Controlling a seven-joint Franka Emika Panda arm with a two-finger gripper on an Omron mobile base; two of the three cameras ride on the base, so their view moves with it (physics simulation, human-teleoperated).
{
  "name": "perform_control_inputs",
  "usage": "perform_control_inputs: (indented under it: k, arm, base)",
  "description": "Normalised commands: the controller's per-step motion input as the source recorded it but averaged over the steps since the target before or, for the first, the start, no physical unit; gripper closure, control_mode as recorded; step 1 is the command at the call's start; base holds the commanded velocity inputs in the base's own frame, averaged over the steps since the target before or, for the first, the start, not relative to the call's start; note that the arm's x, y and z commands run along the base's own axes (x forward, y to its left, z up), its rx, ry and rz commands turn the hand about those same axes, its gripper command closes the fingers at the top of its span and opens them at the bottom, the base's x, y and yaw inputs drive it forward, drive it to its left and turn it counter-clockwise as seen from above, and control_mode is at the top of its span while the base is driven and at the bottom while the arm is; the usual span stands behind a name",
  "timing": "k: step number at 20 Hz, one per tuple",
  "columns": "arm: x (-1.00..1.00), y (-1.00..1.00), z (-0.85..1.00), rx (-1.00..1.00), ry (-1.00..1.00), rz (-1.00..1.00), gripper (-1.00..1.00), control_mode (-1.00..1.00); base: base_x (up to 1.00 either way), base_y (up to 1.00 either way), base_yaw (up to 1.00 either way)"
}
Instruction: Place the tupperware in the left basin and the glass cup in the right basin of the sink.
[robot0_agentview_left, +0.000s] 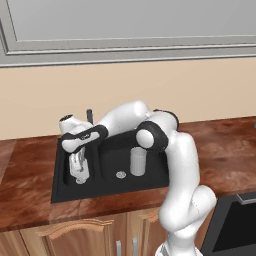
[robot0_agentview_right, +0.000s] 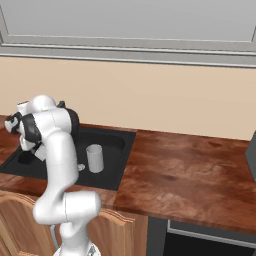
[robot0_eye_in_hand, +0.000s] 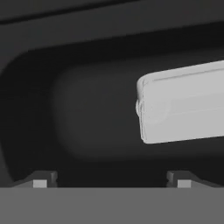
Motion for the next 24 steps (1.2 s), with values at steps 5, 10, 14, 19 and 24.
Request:
perform_control_inputs:
  k: [5, 10, 14, 19, 24]
  arm:
    - [-0.16, -0.18, 0.22, 0.04, 0.00, -0.10, -1.00, -1.00]
    - [-0.13, -0.17, 0.20, 0.05, 0.03, -0.16, -1.00, -1.00]
    - [-0.14, -0.22, 0.16, 0.02, 0.05, -0.19, -1.00, -1.00]
    - [-0.13, -0.24, 0.14, 0.00, 0.06, -0.21, -1.00, -1.00]
    - [-0.15, -0.24, 0.14, 0.00, 0.04, -0.20, -1.00, -1.00]
  base:
    - [0.00, 0.00, 0.00]
    - [0.00, 0.00, 0.00]
    - [0.00, 0.00, 0.00]
    - [0.00, 0.00, 0.00]
    - [0.00, 0.00, 0.00]
